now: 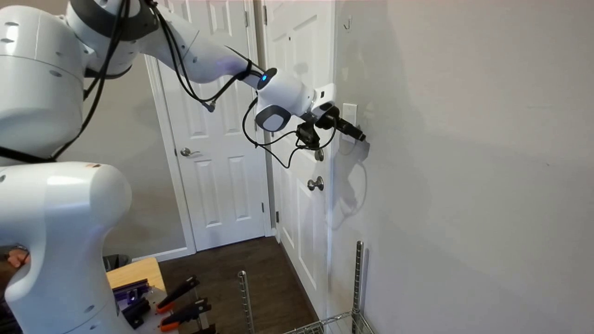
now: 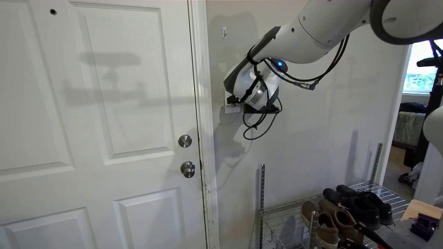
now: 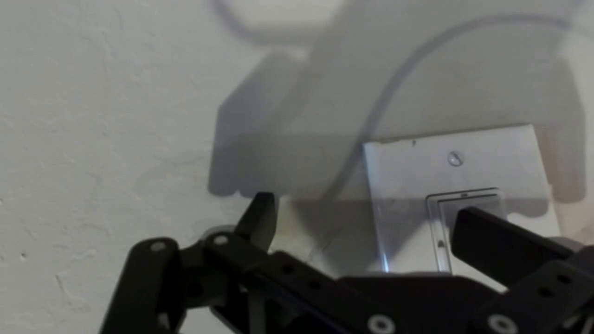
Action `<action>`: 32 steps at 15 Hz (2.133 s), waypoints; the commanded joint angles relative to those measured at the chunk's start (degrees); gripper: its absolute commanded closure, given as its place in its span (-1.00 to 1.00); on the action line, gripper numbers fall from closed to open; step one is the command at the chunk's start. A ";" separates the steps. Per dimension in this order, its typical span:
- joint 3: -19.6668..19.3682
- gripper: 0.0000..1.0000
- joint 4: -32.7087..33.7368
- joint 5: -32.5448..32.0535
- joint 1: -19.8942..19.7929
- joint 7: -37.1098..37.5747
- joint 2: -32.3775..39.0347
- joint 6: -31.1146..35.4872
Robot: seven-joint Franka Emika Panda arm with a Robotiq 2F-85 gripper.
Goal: Turn off the light
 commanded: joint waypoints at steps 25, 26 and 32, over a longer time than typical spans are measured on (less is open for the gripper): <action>-3.98 -1.00 -8.70 0.35 8.61 -0.61 -6.02 3.67; -4.22 -1.00 -8.23 0.20 8.39 -0.36 -5.12 2.72; -4.04 -1.00 -4.91 -1.79 8.61 -0.40 -4.68 2.83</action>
